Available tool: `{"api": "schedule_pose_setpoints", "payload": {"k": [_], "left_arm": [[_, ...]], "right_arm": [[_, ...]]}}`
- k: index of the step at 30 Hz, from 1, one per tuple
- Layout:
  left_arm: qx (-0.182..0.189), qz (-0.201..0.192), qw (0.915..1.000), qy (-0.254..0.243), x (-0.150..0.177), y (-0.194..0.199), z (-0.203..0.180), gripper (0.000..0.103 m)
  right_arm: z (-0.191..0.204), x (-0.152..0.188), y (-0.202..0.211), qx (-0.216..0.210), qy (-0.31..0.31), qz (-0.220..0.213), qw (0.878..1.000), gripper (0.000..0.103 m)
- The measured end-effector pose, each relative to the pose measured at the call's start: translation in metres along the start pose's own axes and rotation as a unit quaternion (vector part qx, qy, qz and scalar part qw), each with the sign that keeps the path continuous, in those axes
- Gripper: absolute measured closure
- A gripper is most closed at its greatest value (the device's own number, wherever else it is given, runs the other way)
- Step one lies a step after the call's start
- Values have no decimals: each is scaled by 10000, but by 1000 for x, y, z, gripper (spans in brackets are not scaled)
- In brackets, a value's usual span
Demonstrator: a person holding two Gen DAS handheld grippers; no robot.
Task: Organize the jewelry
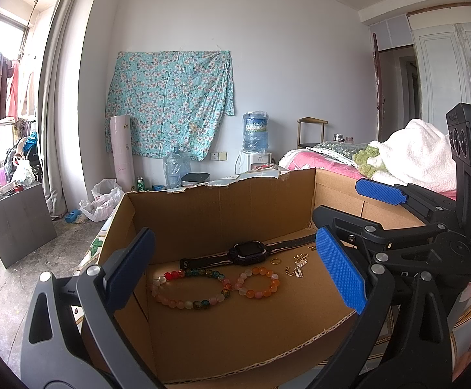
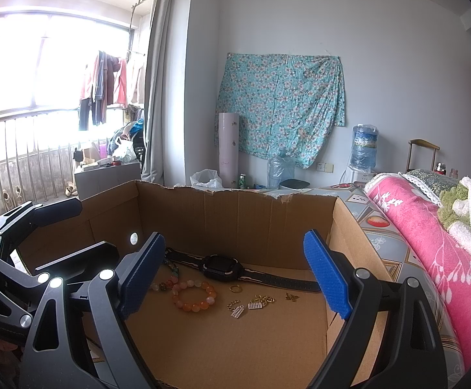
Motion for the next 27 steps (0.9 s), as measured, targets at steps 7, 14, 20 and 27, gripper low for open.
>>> {"api": "schedule_pose_setpoints", "payload": {"k": [7,14,20,27], "left_arm": [[0,0,10000,0,0,0,1,8],[-1,0,10000,0,0,0,0,8],[0,0,10000,0,0,0,0,8],[-1,1,10000,0,0,0,0,8]], "right_arm": [[0,0,0,0,0,0,10000,18],[-1,-1,-1,-1,0,0,10000,18],[-1,-1,-1,-1,0,0,10000,18],[-1,0,0,-2,-1,1,10000,18]]}}
Point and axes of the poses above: each gripper's, at about its wrist camera, not at the fingertips, and y roughly against the way its jaws point, z to its left, x to its underside, the point moved 8 cm from there along -y, roughly the way its jaws point, and after that the axes turned 11 degrees about -x, right-handed, at the moved point
